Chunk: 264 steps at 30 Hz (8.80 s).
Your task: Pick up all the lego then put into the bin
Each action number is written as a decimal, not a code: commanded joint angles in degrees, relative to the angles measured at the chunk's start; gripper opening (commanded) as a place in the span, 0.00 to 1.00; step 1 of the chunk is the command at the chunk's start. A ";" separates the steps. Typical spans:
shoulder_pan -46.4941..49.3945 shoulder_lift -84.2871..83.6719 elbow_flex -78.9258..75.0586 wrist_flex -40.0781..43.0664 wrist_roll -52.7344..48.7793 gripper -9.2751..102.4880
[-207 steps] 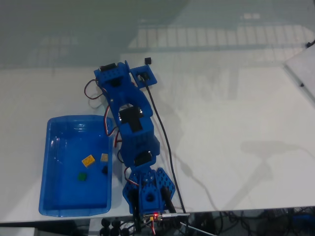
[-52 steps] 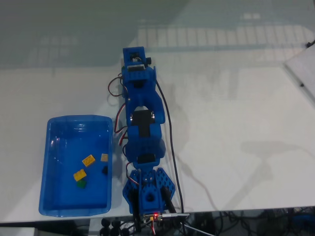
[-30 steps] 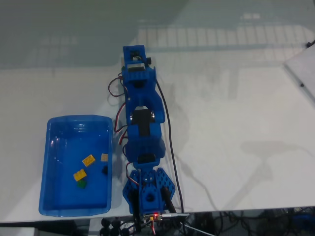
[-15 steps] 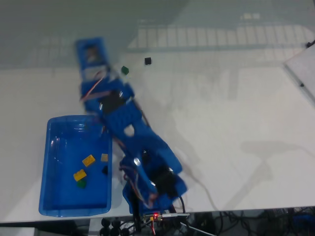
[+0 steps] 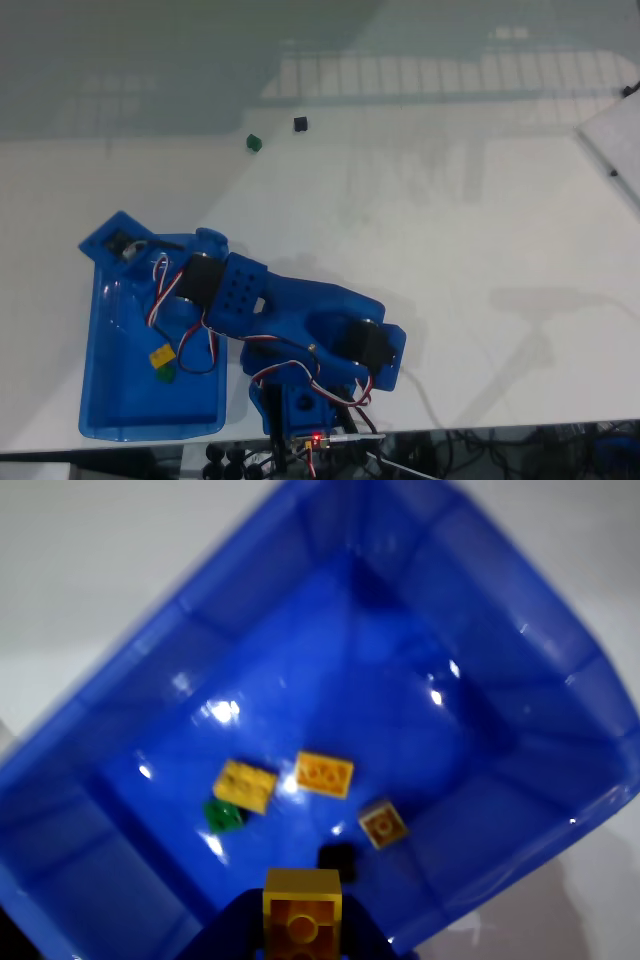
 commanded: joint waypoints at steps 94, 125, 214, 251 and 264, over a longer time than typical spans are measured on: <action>62.40 -81.21 -48.69 -35.60 24.87 0.29; 62.14 -85.43 -53.35 -33.57 23.99 0.09; 71.81 -76.90 -53.09 -29.79 8.35 0.36; 76.29 -100.72 -79.72 -25.22 -23.20 0.35; 76.03 -102.22 -80.51 -25.31 -23.91 0.31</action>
